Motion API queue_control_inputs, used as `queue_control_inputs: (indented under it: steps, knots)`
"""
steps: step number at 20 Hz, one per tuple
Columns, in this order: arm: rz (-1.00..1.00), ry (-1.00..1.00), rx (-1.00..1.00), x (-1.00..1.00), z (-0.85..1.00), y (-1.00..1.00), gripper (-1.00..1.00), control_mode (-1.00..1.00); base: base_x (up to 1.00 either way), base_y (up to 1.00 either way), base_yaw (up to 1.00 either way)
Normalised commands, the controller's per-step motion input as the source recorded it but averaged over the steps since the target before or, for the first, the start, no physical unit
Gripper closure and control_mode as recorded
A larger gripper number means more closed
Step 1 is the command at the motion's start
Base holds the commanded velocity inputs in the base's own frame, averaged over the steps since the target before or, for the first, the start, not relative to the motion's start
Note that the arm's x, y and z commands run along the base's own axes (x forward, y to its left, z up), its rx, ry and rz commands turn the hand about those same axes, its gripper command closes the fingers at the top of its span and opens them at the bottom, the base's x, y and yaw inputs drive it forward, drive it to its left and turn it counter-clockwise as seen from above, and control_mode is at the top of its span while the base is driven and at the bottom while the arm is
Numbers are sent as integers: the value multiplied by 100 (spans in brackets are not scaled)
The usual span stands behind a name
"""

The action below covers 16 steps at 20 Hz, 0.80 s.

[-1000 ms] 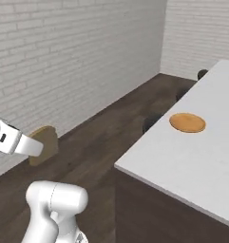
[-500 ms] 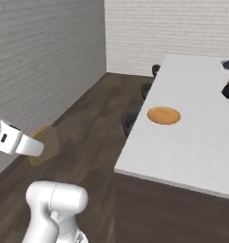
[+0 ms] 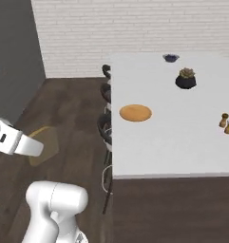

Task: Start the toaster. Once the lever pops up, take the bread to the plate on the dining counter.

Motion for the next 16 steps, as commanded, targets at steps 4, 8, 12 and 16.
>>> queue_control_inputs:
  steps: [4,8,12,16]
  knots:
    - [0,0,0,0,0,0,100,100,47,66,-59]
    - [0,0,0,0,0,0,100,100,35,66,-59]
    - [0,0,0,0,0,0,100,100,30,65,-60]
    - [0,0,0,0,0,0,100,100,33,68,-60]
